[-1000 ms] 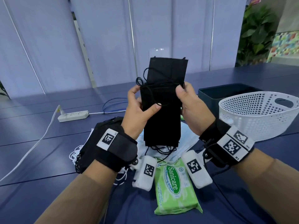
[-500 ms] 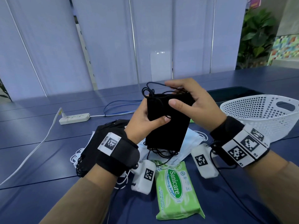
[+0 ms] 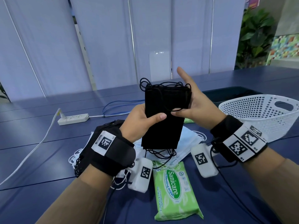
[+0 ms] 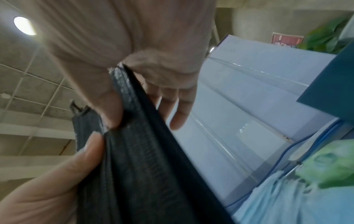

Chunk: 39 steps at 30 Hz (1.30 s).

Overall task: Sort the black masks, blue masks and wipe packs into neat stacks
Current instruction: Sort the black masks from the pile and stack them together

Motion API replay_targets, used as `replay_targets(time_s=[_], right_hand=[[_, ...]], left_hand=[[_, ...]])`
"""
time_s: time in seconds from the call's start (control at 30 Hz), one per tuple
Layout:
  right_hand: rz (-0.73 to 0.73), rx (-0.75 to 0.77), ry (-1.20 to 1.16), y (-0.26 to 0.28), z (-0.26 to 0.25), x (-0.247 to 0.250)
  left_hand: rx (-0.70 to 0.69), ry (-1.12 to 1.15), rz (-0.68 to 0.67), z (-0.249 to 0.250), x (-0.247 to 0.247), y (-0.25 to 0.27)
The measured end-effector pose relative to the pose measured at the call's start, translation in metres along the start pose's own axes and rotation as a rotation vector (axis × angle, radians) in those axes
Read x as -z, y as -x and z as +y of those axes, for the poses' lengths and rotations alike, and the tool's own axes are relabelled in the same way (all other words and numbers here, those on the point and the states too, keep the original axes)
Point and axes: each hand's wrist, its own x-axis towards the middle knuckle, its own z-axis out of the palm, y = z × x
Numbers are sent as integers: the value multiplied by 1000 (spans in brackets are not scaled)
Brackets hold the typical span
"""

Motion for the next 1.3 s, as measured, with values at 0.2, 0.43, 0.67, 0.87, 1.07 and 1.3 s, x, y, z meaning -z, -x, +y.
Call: replay_targets(time_s=[0.2,0.43,0.67,0.87,1.07,1.3], right_hand=[[197,130,-245,-3,-20,4],[271,45,-241,-3,-25,9],[252,-77,-142,-1,-29,11],[48,-77,90,4,-32,2],[109,-33,236,1,-31,2],[161,-43,-88,1,-40,25]], left_hand=[[-13,-194,-82,17,10,1],[33,-277,-174,19,16,3],[65,-352,-205,16,22,2],[21,-407,-279,16,11,2],[-8,-415,-295,19,9,2],[2,-641,-253,8,15,-1]])
